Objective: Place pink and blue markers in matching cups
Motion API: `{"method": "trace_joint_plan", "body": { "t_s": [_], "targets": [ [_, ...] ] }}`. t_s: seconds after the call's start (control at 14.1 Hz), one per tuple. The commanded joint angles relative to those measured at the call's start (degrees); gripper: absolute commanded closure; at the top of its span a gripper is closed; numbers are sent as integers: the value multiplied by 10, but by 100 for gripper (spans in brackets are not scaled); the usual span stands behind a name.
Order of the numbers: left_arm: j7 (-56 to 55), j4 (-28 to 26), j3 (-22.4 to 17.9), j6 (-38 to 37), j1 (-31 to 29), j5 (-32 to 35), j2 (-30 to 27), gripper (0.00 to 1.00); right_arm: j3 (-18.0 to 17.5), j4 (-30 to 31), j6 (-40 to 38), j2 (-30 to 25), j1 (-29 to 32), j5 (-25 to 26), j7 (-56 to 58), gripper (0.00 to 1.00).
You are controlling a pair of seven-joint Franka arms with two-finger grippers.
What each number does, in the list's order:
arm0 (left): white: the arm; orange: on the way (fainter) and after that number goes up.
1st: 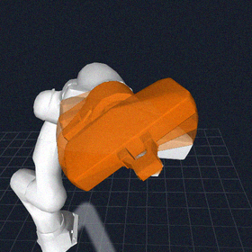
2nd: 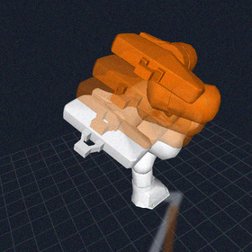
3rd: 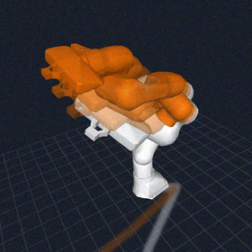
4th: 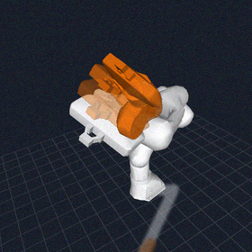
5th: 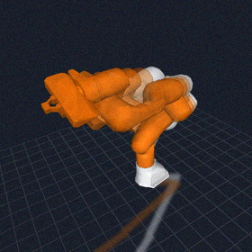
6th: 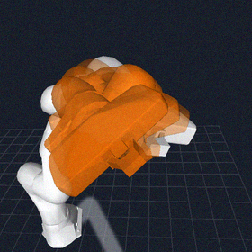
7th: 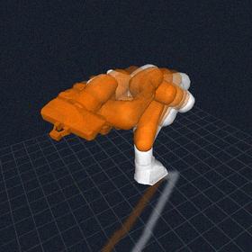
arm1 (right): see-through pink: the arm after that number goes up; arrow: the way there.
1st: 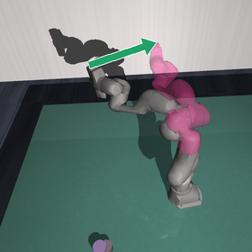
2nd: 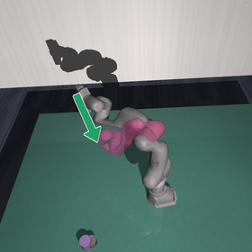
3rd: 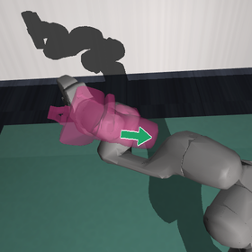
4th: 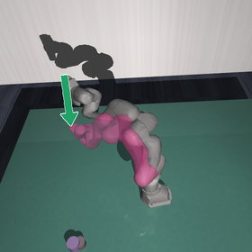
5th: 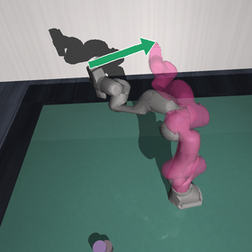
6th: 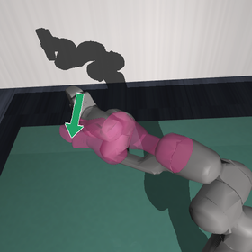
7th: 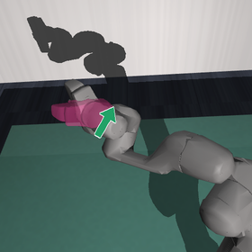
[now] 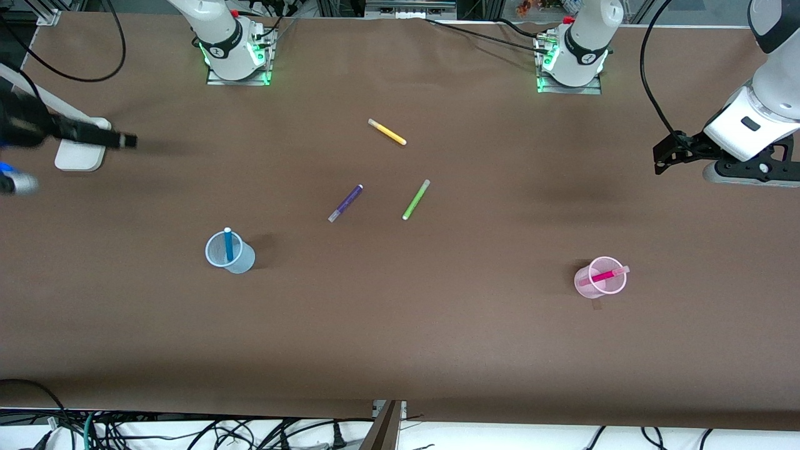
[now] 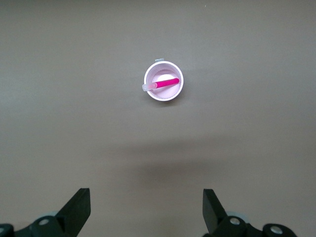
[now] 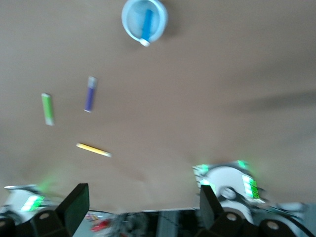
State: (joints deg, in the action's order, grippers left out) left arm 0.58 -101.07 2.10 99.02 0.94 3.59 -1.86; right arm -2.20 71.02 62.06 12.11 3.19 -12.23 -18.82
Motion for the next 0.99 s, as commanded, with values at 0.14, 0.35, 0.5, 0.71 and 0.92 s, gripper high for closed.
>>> {"method": "trace_joint_plan", "body": {
  "t_s": [0.14, 0.35, 0.5, 0.71, 0.92],
  "targets": [
    [-20, 21, 2, -4, 2, 6, 10, 0, -65, 78, 9, -55, -12, 106, -3, 1],
    [-19, 21, 2, -7, -1, 1, 11, 0, -66, 96, 39, -59, -12, 106, 4, 1],
    [-19, 21, 1, -8, -1, 1, 11, 0, -66, 98, 48, -59, -12, 106, 20, 1],
    [-19, 21, 2, -7, -2, 0, 12, 0, -65, 100, 85, -59, -11, 107, 65, 1],
    [-19, 21, 1, -8, -2, -7, 12, 0, -60, 132, 132, -81, -11, 107, 98, 1]
  ]
}}
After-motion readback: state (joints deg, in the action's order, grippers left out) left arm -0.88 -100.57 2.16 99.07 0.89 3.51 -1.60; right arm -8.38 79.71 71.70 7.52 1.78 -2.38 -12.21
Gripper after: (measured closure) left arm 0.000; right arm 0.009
